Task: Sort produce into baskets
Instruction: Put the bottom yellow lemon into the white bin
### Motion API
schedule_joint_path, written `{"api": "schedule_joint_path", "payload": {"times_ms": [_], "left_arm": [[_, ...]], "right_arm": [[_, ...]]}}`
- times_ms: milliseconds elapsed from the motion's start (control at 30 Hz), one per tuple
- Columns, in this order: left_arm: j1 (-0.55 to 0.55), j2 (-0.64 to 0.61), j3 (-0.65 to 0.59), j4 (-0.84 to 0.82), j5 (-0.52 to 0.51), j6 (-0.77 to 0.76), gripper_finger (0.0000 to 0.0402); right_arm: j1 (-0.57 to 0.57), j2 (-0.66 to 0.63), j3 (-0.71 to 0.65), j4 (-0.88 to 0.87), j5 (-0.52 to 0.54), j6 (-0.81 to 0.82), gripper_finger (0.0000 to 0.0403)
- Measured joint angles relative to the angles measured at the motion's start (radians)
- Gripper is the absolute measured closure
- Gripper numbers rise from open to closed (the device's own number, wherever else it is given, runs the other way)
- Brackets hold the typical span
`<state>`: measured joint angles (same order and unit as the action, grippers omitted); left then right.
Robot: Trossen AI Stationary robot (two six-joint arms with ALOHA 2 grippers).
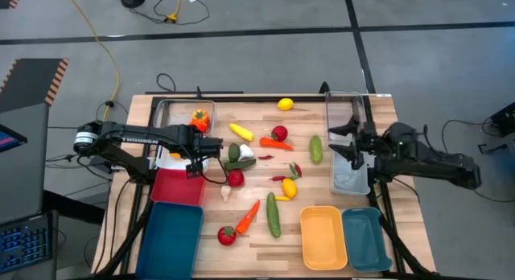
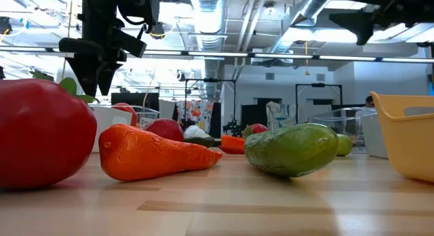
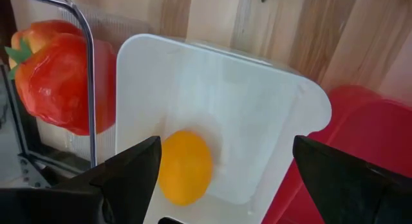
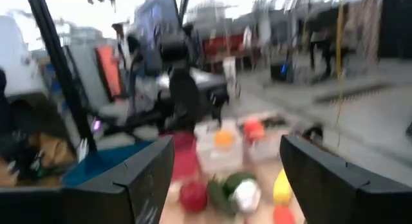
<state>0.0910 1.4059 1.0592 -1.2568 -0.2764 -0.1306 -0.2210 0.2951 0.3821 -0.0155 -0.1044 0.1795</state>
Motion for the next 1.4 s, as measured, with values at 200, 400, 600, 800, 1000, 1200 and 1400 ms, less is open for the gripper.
{"api": "schedule_joint_path", "payload": {"times_ms": [200, 400, 600, 800, 1000, 1200, 1400], "left_arm": [[0.0, 0.0, 0.0, 0.0, 0.0, 0.003, 0.0063], [0.0, 0.0, 0.0, 0.0, 0.0, 0.007, 0.0063], [0.0, 0.0, 0.0, 0.0, -0.007, 0.019, 0.0063], [0.0, -0.027, 0.0, 0.012, -0.075, 0.076, 0.0063], [0.0, -0.123, 0.0, 0.041, -0.078, 0.092, 0.0063], [0.0, -0.224, 0.001, 0.045, -0.076, 0.074, 0.0063], [0.0, -0.293, 0.001, 0.044, -0.071, 0.057, 0.0063]], "right_arm": [[0.081, 0.227, 0.191, -0.188, 0.0, 0.13, 0.0092], [0.166, 0.443, 0.367, -0.343, 0.012, 0.289, 0.0092], [0.248, 0.64, 0.47, -0.407, 0.053, 0.473, 0.0092], [0.314, 0.815, 0.506, -0.428, 0.054, 0.616, 0.0092], [0.343, 0.961, 0.511, -0.427, 0.054, 0.723, 0.0092], [0.346, 1.074, 0.511, -0.421, 0.054, 0.777, 0.0092], [0.345, 1.171, 0.511, -0.425, 0.055, 0.801, 0.0092]]}}
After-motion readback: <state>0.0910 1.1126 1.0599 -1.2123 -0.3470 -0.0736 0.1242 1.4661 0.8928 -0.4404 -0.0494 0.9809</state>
